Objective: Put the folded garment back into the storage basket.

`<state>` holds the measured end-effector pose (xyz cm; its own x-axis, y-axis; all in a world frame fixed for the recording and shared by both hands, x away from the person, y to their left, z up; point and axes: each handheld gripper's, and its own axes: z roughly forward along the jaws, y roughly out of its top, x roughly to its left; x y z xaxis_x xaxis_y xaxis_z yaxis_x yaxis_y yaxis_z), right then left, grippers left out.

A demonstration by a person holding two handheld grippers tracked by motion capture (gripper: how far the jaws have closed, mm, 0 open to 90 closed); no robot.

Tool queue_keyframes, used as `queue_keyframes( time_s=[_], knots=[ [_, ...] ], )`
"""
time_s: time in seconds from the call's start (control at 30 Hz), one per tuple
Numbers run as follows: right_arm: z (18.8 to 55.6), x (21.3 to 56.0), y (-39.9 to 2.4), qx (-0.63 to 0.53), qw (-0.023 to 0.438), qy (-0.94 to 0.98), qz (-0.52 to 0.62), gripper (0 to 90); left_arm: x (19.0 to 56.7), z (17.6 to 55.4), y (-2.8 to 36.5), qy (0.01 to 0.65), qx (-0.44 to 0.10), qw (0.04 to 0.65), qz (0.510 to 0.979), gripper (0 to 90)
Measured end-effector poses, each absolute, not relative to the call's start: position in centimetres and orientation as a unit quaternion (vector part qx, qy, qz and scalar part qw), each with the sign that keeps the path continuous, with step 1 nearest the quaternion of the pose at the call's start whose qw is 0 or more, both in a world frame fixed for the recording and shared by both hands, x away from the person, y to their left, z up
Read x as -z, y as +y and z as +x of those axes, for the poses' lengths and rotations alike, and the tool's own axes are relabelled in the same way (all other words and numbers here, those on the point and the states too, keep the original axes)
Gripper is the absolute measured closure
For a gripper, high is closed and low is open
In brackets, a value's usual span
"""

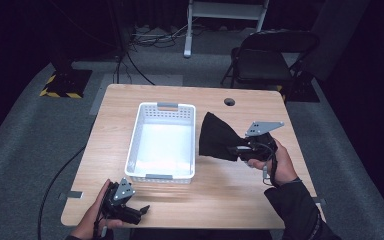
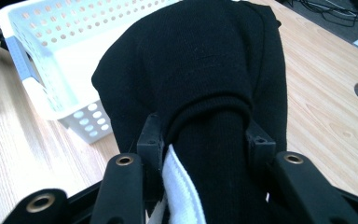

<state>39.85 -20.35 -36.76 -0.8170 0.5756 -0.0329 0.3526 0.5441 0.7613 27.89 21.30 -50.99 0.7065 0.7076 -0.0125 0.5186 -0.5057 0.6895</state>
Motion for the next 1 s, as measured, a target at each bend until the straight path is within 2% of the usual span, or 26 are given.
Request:
queue_keyframes(
  time_s=[1.0],
  knots=[
    [41.0, 36.6, -13.6, -0.395, 0.123, 0.879, 0.237, 60.9, 51.0, 27.9, 21.3, 0.358, -0.137, 0.345, 0.857, 0.2]
  ],
)
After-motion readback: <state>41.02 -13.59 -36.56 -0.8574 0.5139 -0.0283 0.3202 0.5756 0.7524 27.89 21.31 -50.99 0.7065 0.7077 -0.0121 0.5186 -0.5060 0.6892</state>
